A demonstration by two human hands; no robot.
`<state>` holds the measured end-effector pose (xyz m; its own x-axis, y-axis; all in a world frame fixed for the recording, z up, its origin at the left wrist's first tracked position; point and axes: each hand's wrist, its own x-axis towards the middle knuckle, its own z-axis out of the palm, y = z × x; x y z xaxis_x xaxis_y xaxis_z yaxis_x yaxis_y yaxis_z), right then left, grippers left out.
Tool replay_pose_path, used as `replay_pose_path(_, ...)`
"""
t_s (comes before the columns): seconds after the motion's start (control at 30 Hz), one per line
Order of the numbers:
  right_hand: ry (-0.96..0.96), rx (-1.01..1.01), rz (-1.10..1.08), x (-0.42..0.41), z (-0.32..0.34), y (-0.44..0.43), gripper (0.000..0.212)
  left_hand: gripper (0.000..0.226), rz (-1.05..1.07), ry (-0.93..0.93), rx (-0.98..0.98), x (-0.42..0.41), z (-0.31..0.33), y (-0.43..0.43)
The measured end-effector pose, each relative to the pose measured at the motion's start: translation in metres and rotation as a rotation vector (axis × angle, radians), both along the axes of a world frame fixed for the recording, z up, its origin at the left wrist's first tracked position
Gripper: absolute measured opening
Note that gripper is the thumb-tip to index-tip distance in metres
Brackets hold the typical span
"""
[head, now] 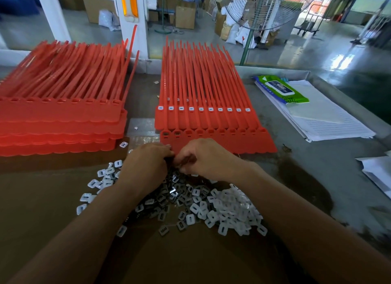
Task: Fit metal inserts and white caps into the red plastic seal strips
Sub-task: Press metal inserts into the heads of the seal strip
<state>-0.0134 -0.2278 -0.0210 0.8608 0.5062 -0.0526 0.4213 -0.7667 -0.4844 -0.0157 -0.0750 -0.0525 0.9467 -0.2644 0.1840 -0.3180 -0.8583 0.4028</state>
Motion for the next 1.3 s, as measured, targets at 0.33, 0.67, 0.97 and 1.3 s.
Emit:
replay_pose_path(0.33,0.026,0.041,-0.047,-0.003,-0.002,0.001,0.012,0.044,-0.010,-0.005,-0.018,0.001,-0.001,0.000)
replay_pose_path(0.67,0.149,0.210,-0.136,-0.002,0.000,-0.012,0.017,0.044,0.013,-0.014,-0.023,0.002,-0.002,-0.001)
replay_pose_path(0.97,0.106,0.231,-0.147,-0.001,0.000,-0.015,0.020,0.042,0.022,-0.012,-0.013,0.004,-0.004,-0.001)
replay_pose_path(1.3,-0.067,0.257,-0.230,0.018,-0.003,-0.019,0.014,0.041,0.003,-0.028,-0.033,0.002,-0.005,0.000)
